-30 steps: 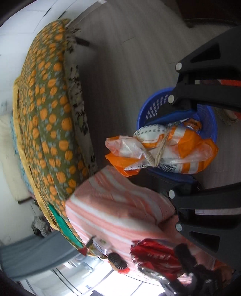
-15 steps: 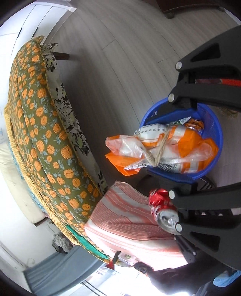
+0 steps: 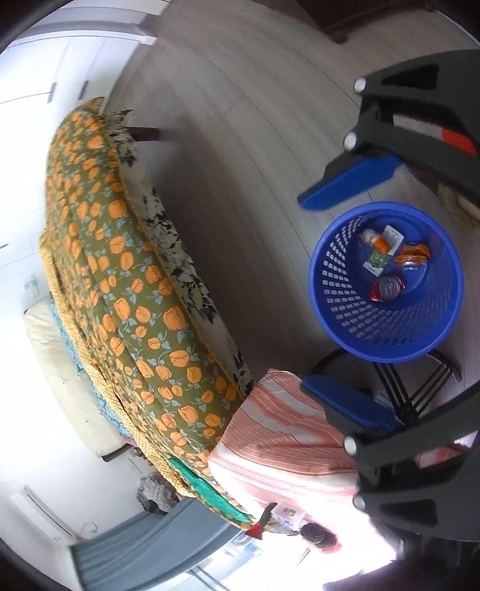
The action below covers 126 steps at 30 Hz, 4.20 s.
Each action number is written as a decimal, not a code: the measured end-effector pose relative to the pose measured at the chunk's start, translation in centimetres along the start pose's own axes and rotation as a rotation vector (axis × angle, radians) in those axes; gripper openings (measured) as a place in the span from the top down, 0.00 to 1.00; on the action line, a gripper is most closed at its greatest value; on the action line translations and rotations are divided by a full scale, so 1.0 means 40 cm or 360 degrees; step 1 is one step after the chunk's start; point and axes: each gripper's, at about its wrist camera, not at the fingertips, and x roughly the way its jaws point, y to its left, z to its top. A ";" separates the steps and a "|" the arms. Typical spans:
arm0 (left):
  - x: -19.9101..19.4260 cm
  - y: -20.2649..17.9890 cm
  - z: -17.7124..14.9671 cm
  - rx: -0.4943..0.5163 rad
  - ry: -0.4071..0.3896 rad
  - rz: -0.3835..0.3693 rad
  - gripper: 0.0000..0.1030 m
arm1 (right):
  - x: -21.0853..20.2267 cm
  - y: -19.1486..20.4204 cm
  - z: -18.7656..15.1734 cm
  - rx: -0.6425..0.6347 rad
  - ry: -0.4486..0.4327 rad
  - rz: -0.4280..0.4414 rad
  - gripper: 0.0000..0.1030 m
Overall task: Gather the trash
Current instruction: 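Move both open tools back over the table toward the remaining trash, then close the left tool on the red plastic bag and lift it, then grasp the clear plastic box with the right tool while the left tool holds the red bag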
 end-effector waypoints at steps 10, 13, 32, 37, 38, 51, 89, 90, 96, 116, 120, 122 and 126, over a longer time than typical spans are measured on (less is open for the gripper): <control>-0.232 0.170 -0.101 -0.0126 -0.0115 0.0315 0.09 | -0.036 0.265 -0.067 -0.0505 -0.0172 0.0049 0.10; -0.282 0.262 -0.140 -0.0232 -0.0122 0.0433 0.09 | -0.013 0.358 -0.100 -0.0669 -0.0142 0.0082 0.10; -0.538 0.672 -0.308 -0.0509 -0.0101 0.0909 0.09 | 0.095 0.907 -0.305 -0.1237 0.0190 0.0367 0.10; -0.569 0.758 -0.298 -0.0495 -0.0096 0.0938 0.09 | 0.175 0.998 -0.329 -0.1305 0.0283 0.0365 0.10; -0.572 0.773 -0.291 -0.0489 -0.0100 0.0954 0.09 | 0.185 1.007 -0.330 -0.1305 0.0296 0.0363 0.10; -0.465 1.036 -0.075 -0.0453 -0.0055 0.0923 0.09 | 0.204 1.002 -0.320 -0.1225 0.0348 0.0393 0.08; -0.513 0.865 -0.266 -0.0464 0.0040 0.0914 0.16 | 0.209 0.990 -0.306 -0.1187 0.0368 0.0423 0.06; -0.512 0.866 -0.266 -0.0465 0.0043 0.0919 0.15 | 0.210 0.988 -0.303 -0.1183 0.0380 0.0446 0.04; -0.507 0.872 -0.266 -0.0478 0.0052 0.0925 0.11 | 0.255 0.990 -0.242 -0.1334 0.0433 0.0433 0.05; -0.502 0.879 -0.265 -0.0498 0.0052 0.0914 0.08 | 0.455 1.060 -0.013 -0.1393 0.0602 0.0592 0.31; -0.501 0.879 -0.264 -0.0498 0.0052 0.0914 0.08 | 0.386 1.000 -0.051 -0.1273 0.0584 0.0574 0.32; -0.502 0.879 -0.265 -0.0498 0.0052 0.0914 0.08 | 0.342 0.968 -0.086 -0.1217 0.0580 0.0533 0.32; -0.501 0.879 -0.264 -0.0496 0.0053 0.0917 0.08 | 0.237 0.929 -0.185 -0.1181 0.0542 0.0452 0.33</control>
